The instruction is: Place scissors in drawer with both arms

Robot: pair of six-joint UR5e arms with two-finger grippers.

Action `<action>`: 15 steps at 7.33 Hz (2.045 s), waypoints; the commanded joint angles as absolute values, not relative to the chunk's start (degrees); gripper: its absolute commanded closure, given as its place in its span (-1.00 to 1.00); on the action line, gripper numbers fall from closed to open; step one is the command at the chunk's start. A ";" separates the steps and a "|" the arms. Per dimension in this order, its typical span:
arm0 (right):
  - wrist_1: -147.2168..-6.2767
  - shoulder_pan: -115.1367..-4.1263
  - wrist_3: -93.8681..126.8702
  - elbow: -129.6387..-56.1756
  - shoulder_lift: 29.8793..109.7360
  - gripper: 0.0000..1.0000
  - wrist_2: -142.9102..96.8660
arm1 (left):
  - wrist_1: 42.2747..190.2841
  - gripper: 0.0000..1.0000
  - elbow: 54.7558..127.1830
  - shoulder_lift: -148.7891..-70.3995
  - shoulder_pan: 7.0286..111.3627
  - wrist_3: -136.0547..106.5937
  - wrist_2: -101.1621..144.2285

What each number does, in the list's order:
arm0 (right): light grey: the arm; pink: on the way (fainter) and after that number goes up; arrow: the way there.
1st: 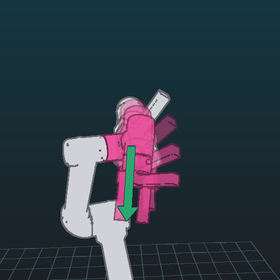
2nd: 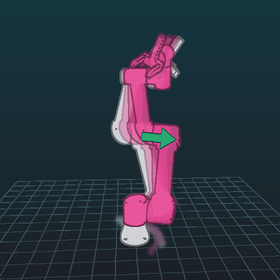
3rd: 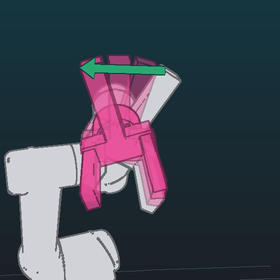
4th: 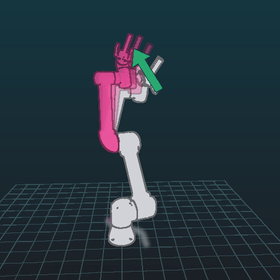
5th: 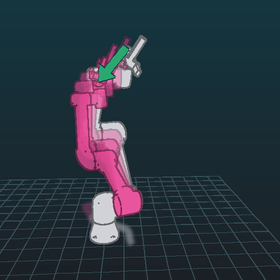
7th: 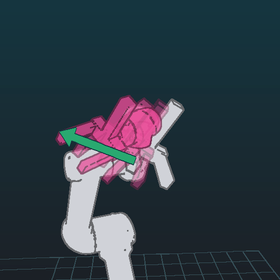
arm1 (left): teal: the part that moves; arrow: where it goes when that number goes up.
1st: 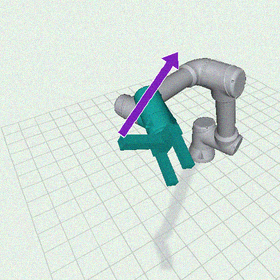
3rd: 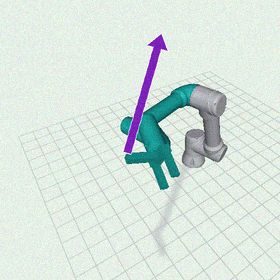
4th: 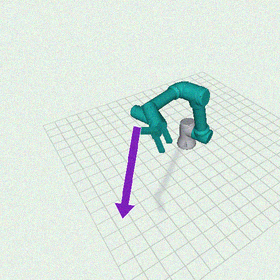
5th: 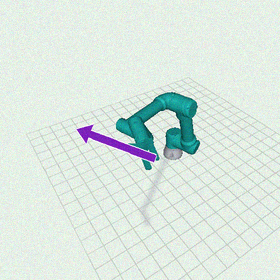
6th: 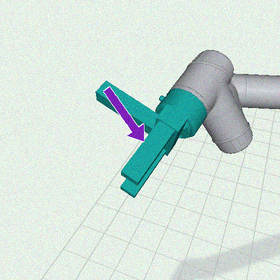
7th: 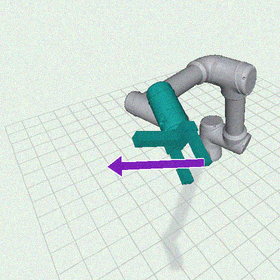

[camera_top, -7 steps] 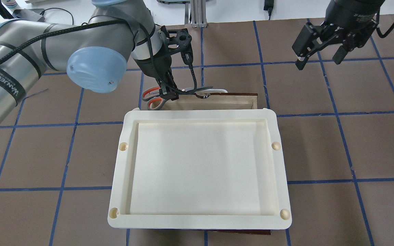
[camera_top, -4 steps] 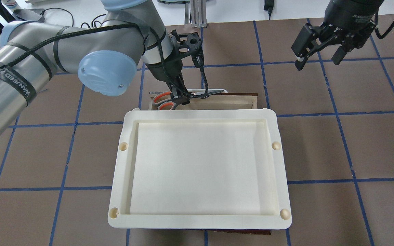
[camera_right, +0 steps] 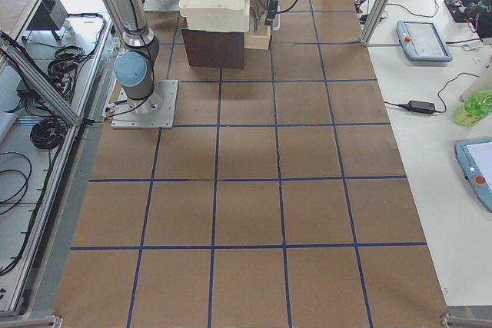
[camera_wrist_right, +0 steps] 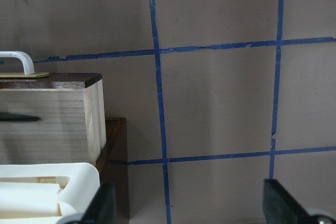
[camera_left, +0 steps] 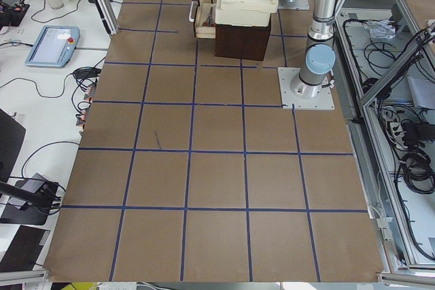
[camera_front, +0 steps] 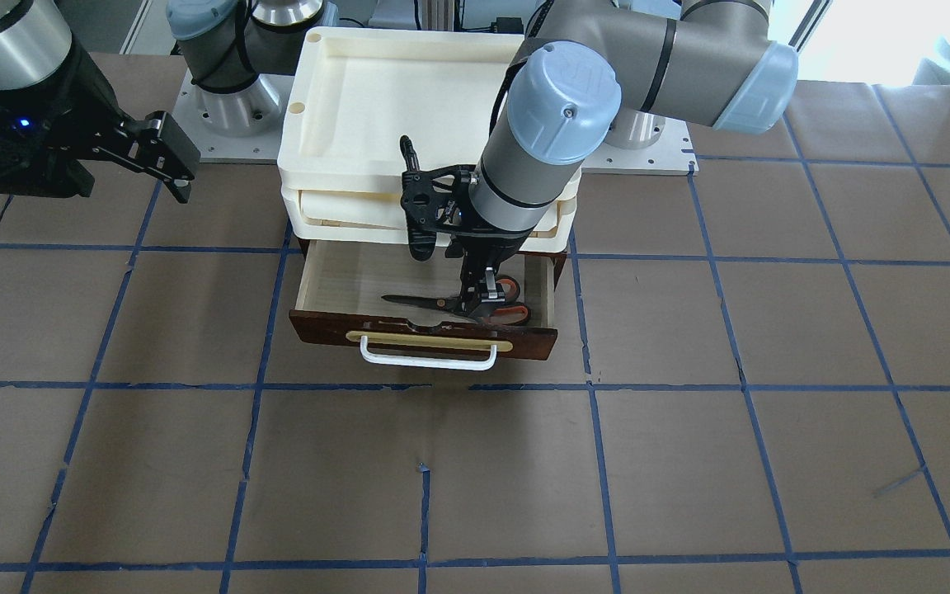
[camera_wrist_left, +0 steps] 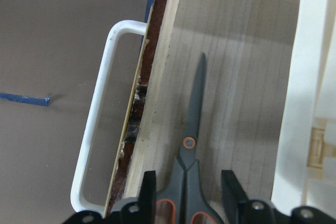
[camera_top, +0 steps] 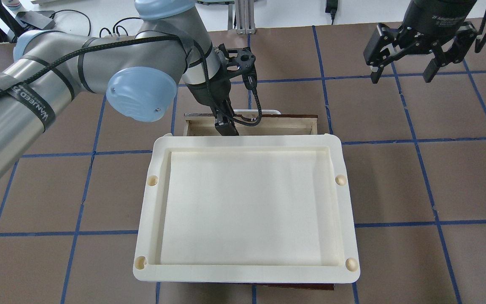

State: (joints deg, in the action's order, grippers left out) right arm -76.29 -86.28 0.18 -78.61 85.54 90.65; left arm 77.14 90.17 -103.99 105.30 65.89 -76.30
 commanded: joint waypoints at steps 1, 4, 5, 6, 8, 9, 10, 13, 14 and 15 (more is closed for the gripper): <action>-76.29 -86.48 1.14 -78.75 85.60 -1.00 90.62 | 77.52 -0.94 89.65 -101.62 104.94 65.83 -77.07; -76.29 -86.40 1.14 -78.75 85.52 -1.00 90.70 | 80.06 -0.93 89.12 -97.66 98.56 64.52 -85.58; -76.29 -86.40 1.06 -78.75 85.43 -1.00 90.70 | 80.94 -0.92 89.03 -96.43 95.65 63.73 -85.78; -76.29 -86.40 1.05 -78.75 85.52 -1.00 90.70 | 81.90 -0.92 89.29 -94.94 91.54 62.24 -85.87; -76.29 -86.40 0.70 -78.84 85.43 -1.00 90.79 | 86.57 -0.92 89.56 -91.25 84.23 58.75 -86.48; -76.29 -86.40 0.79 -78.75 85.52 -1.00 90.62 | 87.01 -0.92 90.17 -89.32 83.85 50.45 -88.75; -76.29 -86.40 1.14 -78.75 85.52 -1.00 90.44 | 88.49 -0.92 90.52 -88.25 84.54 40.53 -92.86; -76.20 -87.18 1.75 -78.66 86.48 -1.00 90.61 | 89.65 -0.97 90.44 -86.93 92.69 15.08 -93.42; -76.29 -87.80 2.02 -78.66 86.48 -1.00 90.53 | 89.82 -0.99 90.27 -86.75 93.86 10.07 -93.34; -76.29 -88.32 1.85 -78.84 86.40 -1.00 90.44 | 89.74 -0.99 89.48 -87.10 93.52 7.67 -93.17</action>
